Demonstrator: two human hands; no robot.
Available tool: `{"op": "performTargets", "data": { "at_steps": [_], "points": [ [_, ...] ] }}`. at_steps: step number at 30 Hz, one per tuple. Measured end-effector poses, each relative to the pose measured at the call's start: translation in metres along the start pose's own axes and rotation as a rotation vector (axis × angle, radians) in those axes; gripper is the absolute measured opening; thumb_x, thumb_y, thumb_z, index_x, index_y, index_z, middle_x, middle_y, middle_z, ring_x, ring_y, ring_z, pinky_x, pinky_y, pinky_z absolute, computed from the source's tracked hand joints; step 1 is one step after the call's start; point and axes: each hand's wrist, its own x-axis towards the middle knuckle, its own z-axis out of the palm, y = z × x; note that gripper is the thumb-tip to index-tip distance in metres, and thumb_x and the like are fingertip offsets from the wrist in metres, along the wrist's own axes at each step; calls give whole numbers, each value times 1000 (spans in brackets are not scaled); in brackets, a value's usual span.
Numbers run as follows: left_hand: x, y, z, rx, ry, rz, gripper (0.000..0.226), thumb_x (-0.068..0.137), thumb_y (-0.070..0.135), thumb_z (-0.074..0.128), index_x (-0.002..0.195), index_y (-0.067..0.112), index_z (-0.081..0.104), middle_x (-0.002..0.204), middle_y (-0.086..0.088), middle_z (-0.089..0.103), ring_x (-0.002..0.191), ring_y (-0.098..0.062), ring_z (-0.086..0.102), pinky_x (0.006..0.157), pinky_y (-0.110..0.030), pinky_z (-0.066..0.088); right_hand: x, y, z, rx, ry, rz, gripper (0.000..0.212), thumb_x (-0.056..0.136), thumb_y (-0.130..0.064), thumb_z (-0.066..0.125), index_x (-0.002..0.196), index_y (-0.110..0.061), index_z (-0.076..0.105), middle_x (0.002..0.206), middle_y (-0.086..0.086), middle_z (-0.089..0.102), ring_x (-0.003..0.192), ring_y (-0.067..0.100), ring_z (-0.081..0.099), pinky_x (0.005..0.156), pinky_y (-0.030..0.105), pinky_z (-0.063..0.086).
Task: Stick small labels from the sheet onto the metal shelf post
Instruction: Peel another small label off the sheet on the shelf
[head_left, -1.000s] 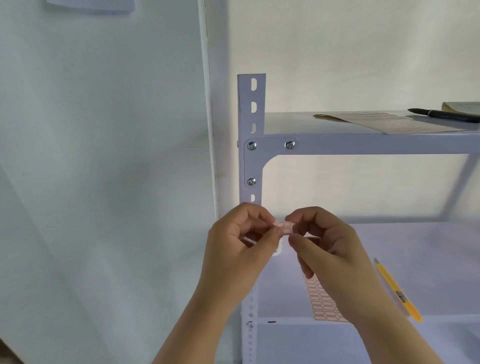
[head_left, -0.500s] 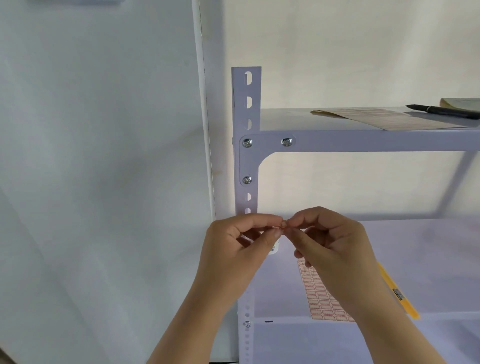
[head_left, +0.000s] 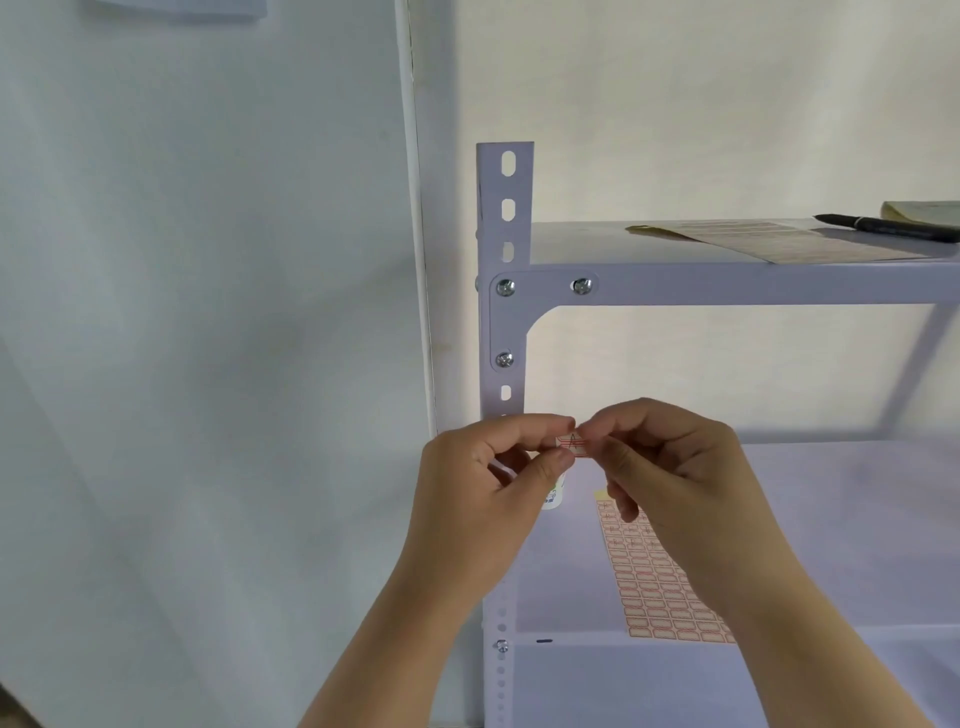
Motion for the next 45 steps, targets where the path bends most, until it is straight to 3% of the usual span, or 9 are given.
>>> {"op": "performTargets", "data": {
  "at_steps": [12,20,24,29,32,34,38,42,45],
  "points": [
    [-5,0,3,70,83,13,18,82,16,80,96,27,82,75,18,77,64,-9,68,62,-12,53,-4,-3,-1,-135,69,13,20,84,-8,75,85,-27,80,54,-14,66,44,3,48,49,12,41],
    [-7,1,6,240,194,156,14,79,18,82,90,27,83,76,14,77,63,-15,66,60,-19,53,-7,-5,5,-280,70,-65,20,83,-7,76,83,-27,79,67,-26,66,57,4,57,51,9,40],
    [-10,1,9,327,211,181,13,81,19,80,89,28,82,74,13,77,56,-12,62,58,-24,55,-7,-1,6,-409,76,-149,18,84,-9,74,84,-27,77,80,-19,68,66,10,60,56,10,42],
    [-12,1,15,396,180,201,10,85,21,77,92,28,78,81,15,74,66,-9,62,63,-31,58,-8,7,9,-491,109,-222,25,86,-3,71,81,-28,69,80,-17,63,72,6,58,57,7,39],
    [-11,-1,17,440,169,224,7,84,22,77,90,26,77,89,11,66,71,-9,59,62,-25,57,-7,8,5,-501,103,-228,27,86,0,69,79,-25,67,84,-9,63,75,6,56,60,6,38],
    [-9,-2,16,398,141,207,6,83,21,78,87,26,77,90,10,61,74,-10,61,60,-15,53,-8,8,2,-514,80,-209,30,87,1,68,77,-27,64,82,-10,64,79,4,58,61,6,39],
    [-9,3,20,157,61,19,10,83,17,77,82,26,79,78,15,76,74,-1,68,63,-8,50,-10,6,-2,-391,100,-105,26,87,-4,67,75,-27,68,78,-12,69,75,3,64,60,8,44],
    [-10,6,30,-86,80,-155,14,81,17,79,79,31,81,71,14,79,60,1,67,64,-16,55,-13,6,-6,-262,173,-116,28,83,-3,72,79,-31,71,80,-15,71,66,9,66,57,10,46],
    [-10,7,39,-140,105,-201,18,80,16,80,76,34,81,71,14,79,61,1,68,64,-18,56,-16,5,-8,-222,196,-141,32,81,-2,73,97,-30,69,79,-14,73,69,13,68,63,14,51]
  ]
}}
